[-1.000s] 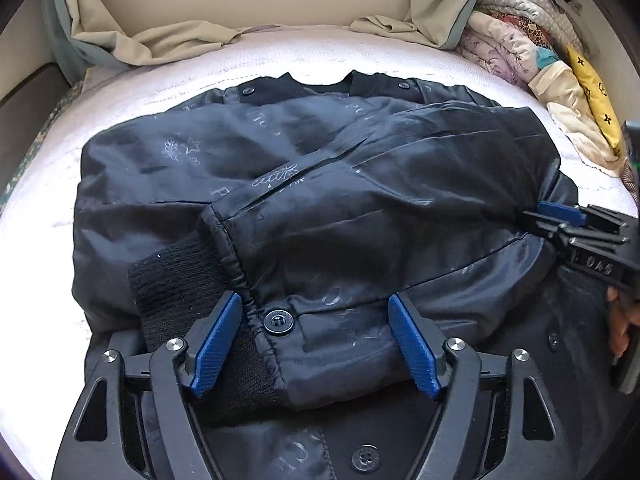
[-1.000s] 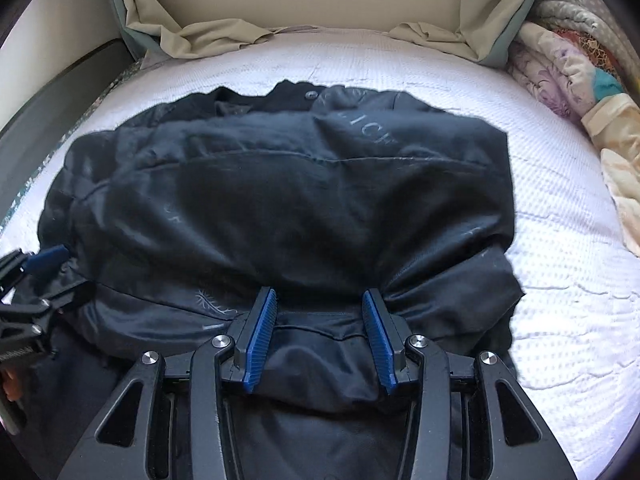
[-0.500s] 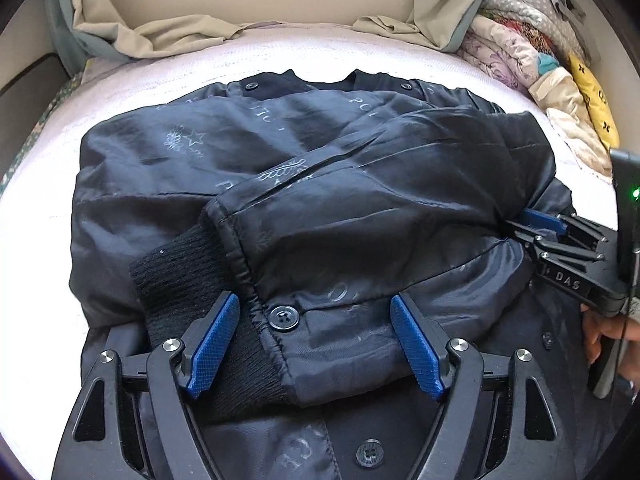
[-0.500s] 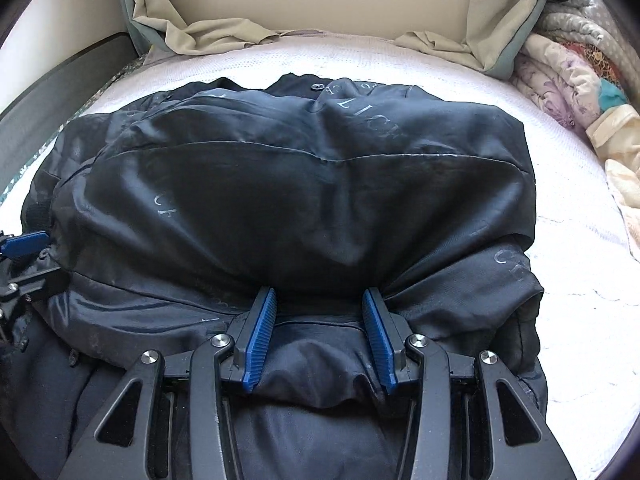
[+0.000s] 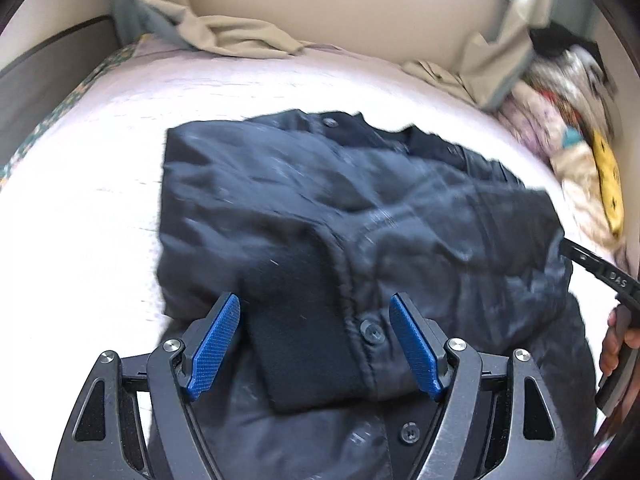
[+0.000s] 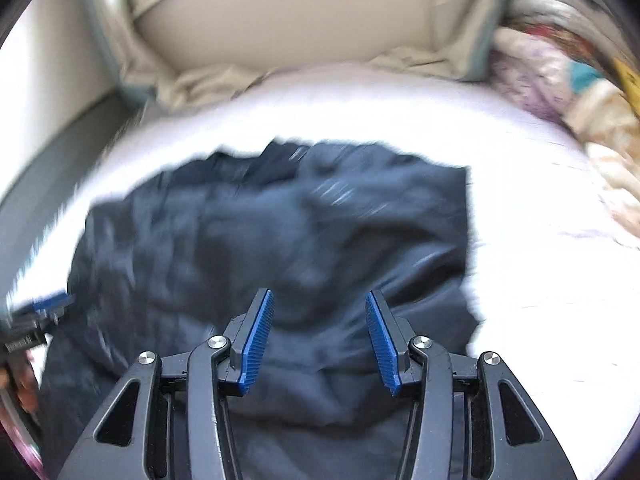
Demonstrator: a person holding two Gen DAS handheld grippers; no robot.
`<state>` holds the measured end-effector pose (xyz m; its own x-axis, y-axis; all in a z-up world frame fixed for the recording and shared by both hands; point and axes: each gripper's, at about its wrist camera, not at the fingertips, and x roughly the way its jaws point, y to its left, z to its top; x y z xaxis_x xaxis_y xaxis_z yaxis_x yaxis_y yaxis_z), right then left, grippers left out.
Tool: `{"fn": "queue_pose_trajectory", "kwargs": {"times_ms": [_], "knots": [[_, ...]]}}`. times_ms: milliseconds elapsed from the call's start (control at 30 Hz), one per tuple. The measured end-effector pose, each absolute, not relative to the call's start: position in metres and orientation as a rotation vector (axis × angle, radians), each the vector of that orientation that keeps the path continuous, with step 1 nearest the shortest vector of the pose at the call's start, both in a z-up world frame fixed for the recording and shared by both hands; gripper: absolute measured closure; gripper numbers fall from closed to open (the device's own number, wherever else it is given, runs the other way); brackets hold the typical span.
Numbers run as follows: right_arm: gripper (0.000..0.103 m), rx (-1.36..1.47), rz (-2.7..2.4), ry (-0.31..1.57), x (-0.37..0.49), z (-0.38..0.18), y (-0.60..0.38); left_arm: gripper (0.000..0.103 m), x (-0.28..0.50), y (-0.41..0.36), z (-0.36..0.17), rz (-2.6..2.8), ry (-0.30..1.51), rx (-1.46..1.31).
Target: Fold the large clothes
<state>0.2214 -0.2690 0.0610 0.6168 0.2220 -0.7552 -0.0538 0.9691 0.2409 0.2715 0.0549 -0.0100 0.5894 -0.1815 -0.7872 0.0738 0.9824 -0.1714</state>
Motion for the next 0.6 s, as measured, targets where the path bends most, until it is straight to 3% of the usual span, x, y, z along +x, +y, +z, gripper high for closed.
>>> {"fn": "queue_pose_trajectory", "kwargs": {"times_ms": [300, 600], "knots": [[0.057, 0.374, 0.051, 0.985, 0.244, 0.026, -0.330, 0.023, 0.290, 0.090, -0.032, 0.016, 0.993, -0.175], [0.054, 0.268, 0.021, 1.046, 0.258, -0.011, -0.319, 0.017, 0.301, 0.088, -0.061, 0.033, 1.026, -0.158]]}}
